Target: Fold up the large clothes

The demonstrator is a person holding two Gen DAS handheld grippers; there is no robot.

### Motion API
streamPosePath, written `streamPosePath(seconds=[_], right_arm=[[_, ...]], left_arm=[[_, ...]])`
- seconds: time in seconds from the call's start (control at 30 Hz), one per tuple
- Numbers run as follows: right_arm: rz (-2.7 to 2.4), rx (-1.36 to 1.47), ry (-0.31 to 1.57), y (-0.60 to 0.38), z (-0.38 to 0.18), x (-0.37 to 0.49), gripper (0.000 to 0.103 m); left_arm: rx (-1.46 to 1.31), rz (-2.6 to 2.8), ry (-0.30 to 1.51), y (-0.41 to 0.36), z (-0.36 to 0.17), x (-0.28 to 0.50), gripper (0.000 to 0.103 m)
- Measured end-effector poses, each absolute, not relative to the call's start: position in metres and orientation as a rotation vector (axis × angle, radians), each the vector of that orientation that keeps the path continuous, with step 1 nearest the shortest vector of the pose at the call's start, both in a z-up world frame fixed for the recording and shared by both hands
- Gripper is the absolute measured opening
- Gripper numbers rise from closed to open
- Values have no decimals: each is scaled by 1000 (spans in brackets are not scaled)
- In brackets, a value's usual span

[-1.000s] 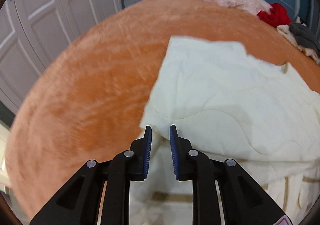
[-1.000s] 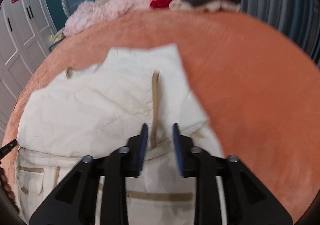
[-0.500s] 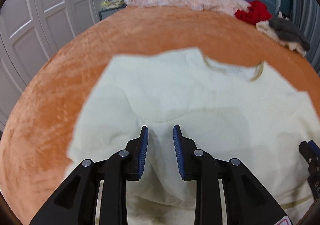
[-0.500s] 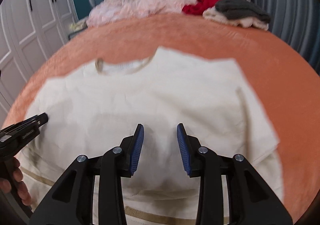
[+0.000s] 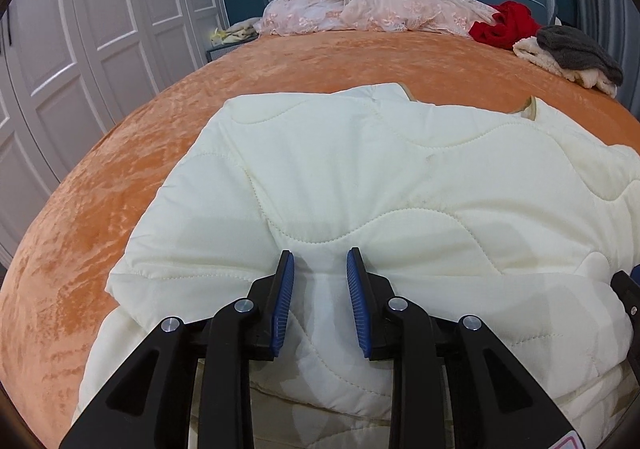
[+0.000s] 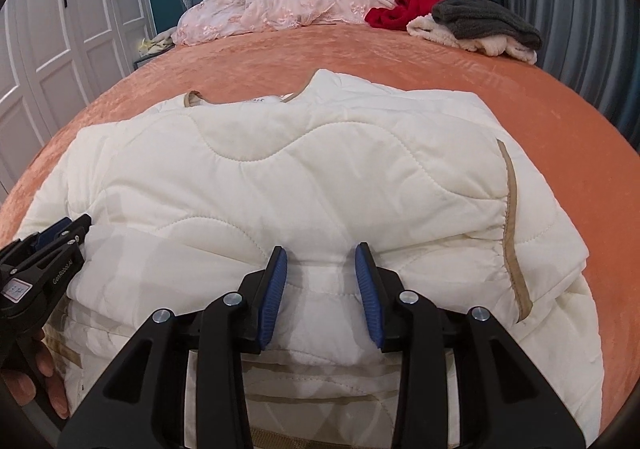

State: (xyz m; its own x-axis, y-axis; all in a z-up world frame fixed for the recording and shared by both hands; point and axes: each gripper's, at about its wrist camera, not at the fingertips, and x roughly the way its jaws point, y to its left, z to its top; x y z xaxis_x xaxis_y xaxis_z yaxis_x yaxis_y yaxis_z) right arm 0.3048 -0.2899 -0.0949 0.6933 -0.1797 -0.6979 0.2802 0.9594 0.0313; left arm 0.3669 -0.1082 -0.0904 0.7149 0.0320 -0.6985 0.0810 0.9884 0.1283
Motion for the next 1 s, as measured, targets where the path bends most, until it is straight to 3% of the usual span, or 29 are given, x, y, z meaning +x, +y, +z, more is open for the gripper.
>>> streamPosePath(seconds=[1.0], right_arm=[[-289, 99, 746, -283, -100, 306, 34]], left_arm=[[203, 11, 759, -116, -94, 368, 26]])
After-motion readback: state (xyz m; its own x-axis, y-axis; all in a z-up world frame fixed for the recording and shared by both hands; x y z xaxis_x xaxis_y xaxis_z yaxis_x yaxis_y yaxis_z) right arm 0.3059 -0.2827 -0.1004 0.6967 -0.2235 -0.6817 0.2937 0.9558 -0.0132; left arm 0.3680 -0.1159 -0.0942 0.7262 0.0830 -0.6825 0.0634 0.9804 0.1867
